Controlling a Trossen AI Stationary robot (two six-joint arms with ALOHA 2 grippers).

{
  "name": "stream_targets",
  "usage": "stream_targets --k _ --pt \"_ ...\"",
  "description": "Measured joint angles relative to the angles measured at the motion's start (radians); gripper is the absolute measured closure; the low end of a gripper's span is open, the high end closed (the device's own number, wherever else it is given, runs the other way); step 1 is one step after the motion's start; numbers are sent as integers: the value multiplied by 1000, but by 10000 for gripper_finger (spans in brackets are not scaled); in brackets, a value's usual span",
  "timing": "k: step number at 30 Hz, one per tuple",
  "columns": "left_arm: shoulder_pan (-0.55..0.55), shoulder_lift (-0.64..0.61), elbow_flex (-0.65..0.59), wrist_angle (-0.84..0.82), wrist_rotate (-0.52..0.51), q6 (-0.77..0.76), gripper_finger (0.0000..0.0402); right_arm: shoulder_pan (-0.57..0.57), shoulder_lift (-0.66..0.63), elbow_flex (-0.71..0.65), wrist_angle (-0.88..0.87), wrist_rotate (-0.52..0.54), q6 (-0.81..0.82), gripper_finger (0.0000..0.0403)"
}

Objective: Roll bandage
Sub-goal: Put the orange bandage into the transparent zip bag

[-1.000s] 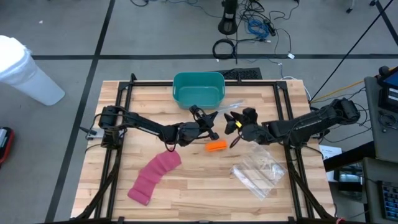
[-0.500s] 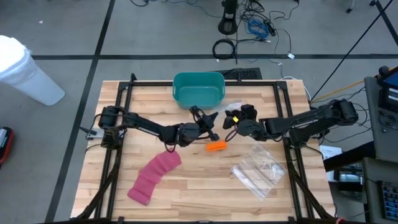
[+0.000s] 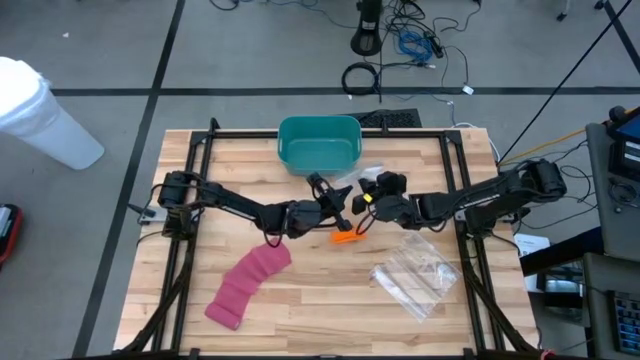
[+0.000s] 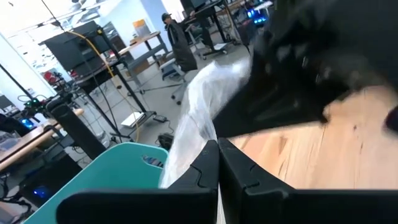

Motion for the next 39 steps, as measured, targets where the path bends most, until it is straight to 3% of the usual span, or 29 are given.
stream_targets --k 6,12,16,20,27,32,39 --pt "1 0 0 -13 58 0 391 34 -34 1 -22 -1 -143 402" --pt "-6 -14 0 -33 68 0 329 61 -81 1 -150 -9 -250 403" --pt "-9 -42 0 -51 70 0 293 82 -96 1 -241 -35 -404 403" --pt "-11 -60 0 -86 86 1 282 102 -96 1 -296 -49 -589 403" --pt "-19 -61 0 -97 256 94 281 111 -111 1 -400 -328 -852 403" --pt "-45 -61 0 -91 263 206 281 83 -123 1 -509 -559 -870 403" --pt "-71 -61 21 -72 373 238 281 32 -123 4 -580 -610 -847 403"
